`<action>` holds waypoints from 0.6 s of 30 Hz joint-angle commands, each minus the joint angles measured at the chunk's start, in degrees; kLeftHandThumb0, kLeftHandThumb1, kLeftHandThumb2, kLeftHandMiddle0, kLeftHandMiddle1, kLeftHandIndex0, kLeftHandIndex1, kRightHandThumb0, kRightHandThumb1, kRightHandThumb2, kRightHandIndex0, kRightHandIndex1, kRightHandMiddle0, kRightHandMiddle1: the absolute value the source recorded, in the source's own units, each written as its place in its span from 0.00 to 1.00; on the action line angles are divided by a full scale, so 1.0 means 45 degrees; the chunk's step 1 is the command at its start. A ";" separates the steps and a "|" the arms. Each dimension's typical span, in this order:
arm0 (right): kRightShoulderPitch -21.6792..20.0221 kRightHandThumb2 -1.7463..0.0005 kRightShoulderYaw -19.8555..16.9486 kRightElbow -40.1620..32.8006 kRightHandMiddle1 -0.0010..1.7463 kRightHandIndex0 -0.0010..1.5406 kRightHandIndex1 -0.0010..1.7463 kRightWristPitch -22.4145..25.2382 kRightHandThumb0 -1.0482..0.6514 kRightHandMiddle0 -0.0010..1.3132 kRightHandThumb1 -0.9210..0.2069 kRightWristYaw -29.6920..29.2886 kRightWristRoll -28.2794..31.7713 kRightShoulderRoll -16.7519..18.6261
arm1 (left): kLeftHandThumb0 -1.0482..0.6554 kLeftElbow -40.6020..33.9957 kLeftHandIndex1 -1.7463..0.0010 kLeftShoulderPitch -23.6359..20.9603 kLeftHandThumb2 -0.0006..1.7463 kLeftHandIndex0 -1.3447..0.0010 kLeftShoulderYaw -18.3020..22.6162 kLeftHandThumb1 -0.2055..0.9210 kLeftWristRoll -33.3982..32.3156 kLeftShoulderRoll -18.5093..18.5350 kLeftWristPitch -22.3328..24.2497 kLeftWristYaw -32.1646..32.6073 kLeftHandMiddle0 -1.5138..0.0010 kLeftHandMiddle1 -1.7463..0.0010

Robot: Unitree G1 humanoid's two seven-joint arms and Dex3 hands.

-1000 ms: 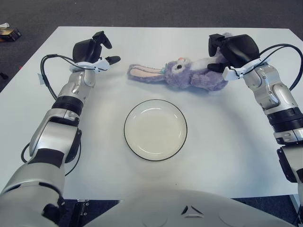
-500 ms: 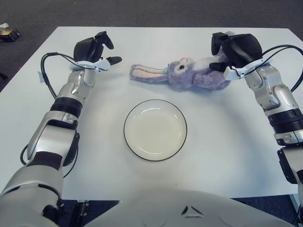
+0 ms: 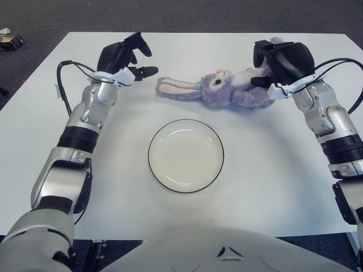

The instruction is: Put the doll into the plate.

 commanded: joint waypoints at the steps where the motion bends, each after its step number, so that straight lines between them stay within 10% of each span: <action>1: 0.0009 0.45 -0.0251 -0.0175 1.00 0.54 1.00 -0.0050 0.39 0.30 0.29 -0.0436 -0.0119 -0.0025 | 0.40 -0.0157 0.15 0.0027 0.16 0.66 -0.0031 1.00 0.0287 0.0035 -0.0098 -0.0117 0.59 0.12; 9: 0.0571 0.58 -0.0789 -0.3175 0.96 0.44 1.00 0.1794 0.40 0.30 0.19 0.1694 0.0011 0.0379 | 0.40 0.0021 0.16 -0.0083 0.16 0.65 -0.0164 1.00 0.0629 -0.0066 -0.0222 -0.0069 0.60 0.05; 18: 0.0778 0.78 -0.0774 -0.5520 0.84 0.27 0.64 0.3872 0.38 0.26 0.01 0.4320 -0.0839 0.0680 | 0.40 0.0209 0.16 -0.0189 0.15 0.65 -0.0220 1.00 0.0826 -0.0205 -0.0258 0.0000 0.60 0.04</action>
